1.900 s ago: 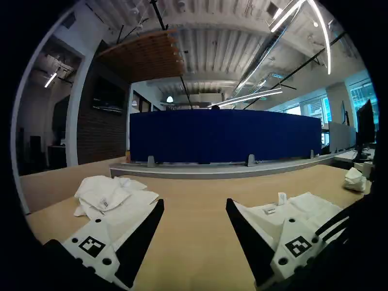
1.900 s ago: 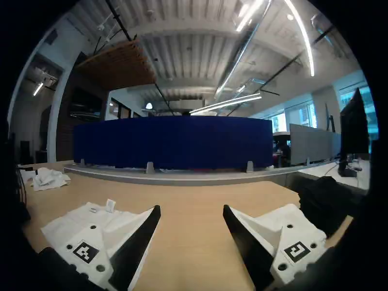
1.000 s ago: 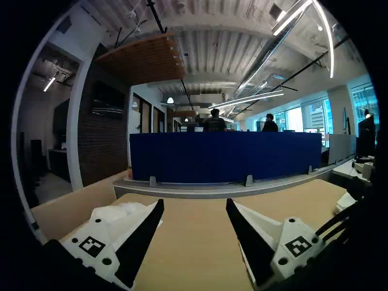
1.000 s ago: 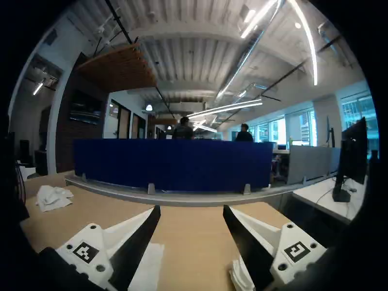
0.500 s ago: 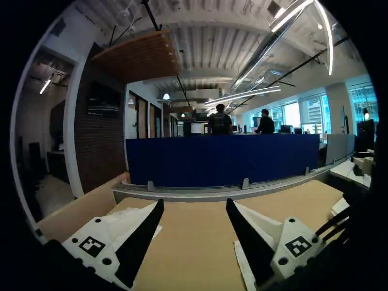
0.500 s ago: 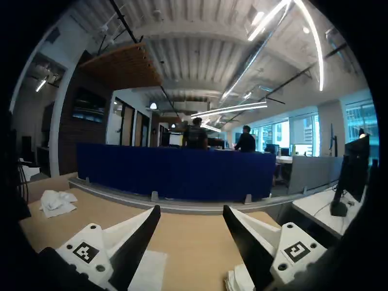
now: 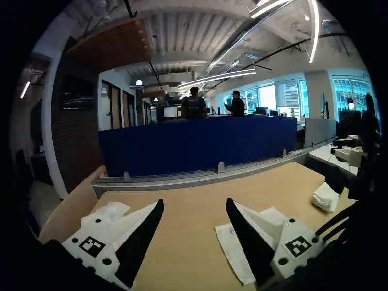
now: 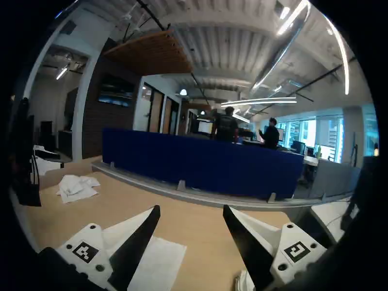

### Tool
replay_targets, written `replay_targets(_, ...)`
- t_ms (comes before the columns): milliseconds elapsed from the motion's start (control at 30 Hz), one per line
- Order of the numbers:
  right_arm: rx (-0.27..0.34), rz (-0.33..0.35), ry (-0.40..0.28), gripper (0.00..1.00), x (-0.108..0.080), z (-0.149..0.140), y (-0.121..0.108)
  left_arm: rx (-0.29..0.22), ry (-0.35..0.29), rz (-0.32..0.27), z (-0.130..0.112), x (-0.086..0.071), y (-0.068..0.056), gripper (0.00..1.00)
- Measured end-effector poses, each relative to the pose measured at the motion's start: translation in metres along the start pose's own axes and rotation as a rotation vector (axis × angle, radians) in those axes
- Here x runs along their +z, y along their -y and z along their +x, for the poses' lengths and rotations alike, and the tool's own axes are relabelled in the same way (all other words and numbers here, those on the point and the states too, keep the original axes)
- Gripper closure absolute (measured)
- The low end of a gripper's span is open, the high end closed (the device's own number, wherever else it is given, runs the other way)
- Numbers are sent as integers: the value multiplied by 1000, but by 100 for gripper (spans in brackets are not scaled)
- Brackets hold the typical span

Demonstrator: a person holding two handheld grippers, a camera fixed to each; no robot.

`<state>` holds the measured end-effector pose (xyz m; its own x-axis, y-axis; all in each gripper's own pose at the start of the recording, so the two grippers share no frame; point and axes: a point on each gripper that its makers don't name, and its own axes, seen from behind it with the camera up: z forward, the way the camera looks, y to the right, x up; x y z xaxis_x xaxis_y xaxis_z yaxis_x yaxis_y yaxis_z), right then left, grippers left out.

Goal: Fold towel

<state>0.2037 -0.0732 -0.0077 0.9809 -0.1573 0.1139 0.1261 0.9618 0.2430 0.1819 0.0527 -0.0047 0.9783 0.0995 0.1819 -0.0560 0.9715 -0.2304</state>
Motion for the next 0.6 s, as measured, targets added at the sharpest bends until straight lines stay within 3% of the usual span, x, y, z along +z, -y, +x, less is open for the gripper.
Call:
replay_targets(200,-28,65,51,0,3,-5,10,34,40,-80,-5,2,-19,5)
replay_targets(600,-71,138,136,0,8,-43,25,100,114,-155,-35,17,-49,5)
